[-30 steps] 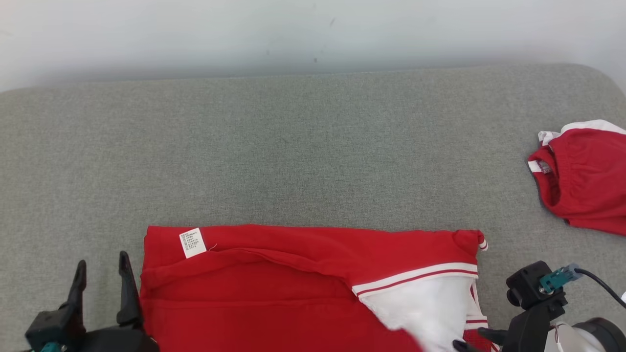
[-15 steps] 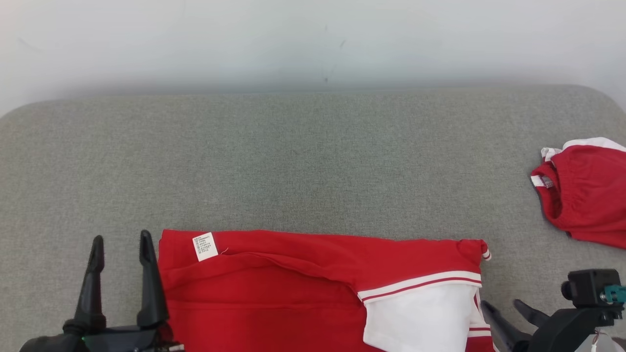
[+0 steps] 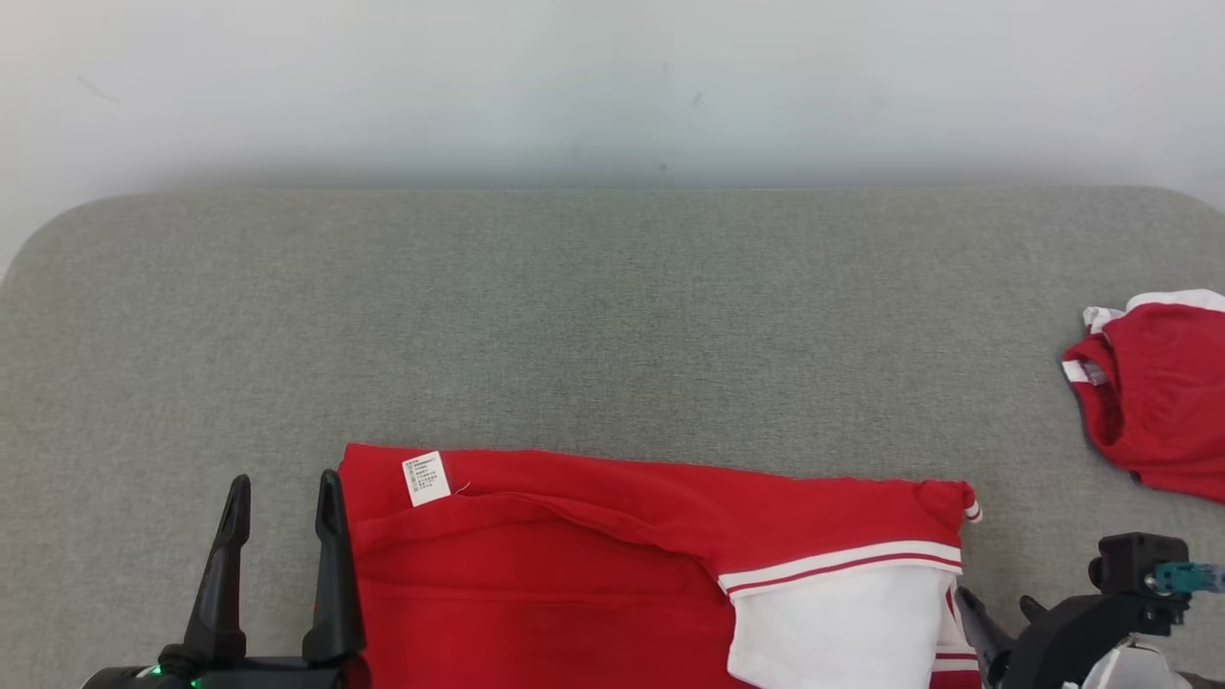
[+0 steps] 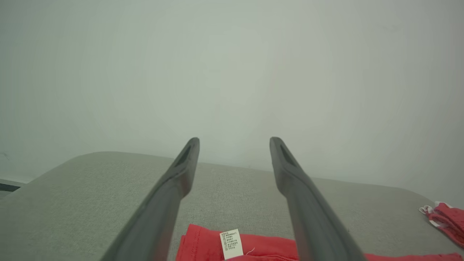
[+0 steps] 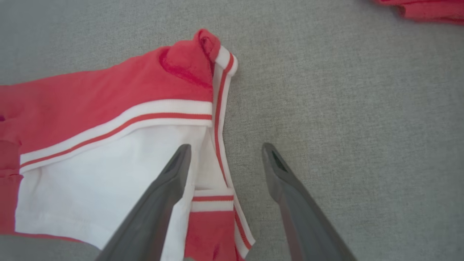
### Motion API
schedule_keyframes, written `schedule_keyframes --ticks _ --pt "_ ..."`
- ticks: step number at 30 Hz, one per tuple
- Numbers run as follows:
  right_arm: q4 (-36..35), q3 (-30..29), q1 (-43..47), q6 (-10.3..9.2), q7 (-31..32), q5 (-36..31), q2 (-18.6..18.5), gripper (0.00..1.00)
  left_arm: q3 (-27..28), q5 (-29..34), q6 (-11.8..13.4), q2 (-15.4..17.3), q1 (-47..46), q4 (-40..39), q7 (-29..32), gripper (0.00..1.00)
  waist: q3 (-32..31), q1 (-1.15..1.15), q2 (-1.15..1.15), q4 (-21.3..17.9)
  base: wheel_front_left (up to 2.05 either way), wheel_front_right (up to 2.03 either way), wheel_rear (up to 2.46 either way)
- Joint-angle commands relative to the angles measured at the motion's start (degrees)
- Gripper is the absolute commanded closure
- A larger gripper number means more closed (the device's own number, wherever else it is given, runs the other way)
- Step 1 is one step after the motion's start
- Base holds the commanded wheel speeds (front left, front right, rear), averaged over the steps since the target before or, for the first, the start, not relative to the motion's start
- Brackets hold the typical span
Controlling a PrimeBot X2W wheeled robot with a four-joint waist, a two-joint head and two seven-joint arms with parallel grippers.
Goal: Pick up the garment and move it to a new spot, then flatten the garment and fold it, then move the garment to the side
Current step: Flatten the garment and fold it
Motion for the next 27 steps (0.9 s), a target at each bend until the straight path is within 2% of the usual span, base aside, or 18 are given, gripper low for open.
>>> schedule_keyframes --ticks 1,16,24,26,27 --pt "1.1 0.3 -1.1 0.03 -0.4 0.1 0.1 0.0 0.3 0.6 -0.3 -0.2 0.9 0.2 -0.2 0.0 0.1 0.0 0.0 0.7 0.0 0.0 0.0" --pt "11.1 0.9 -4.8 0.04 2.9 -2.5 0.2 0.0 0.0 -1.0 -0.6 -0.4 -0.1 1.2 -0.2 0.0 1.6 0.0 0.0 4.0 0.0 0.0 0.0" --pt "12.9 2.7 -6.5 0.1 3.2 -3.1 0.4 0.0 0.7 -0.8 -0.4 -0.4 -0.3 1.7 -0.2 0.0 2.5 0.0 0.0 3.9 0.0 0.0 0.0" --pt "13.2 3.4 -7.3 0.1 2.8 -3.3 0.4 0.32 1.1 -0.9 -0.3 -0.4 -0.5 2.2 -0.2 0.0 2.7 0.0 0.0 3.5 0.0 0.0 0.0" --pt "13.5 3.7 -7.7 0.1 2.7 -3.3 0.4 0.57 1.1 -0.9 -0.3 -0.4 -0.7 2.4 -0.2 0.0 2.7 0.0 0.0 3.3 0.0 0.0 0.0"
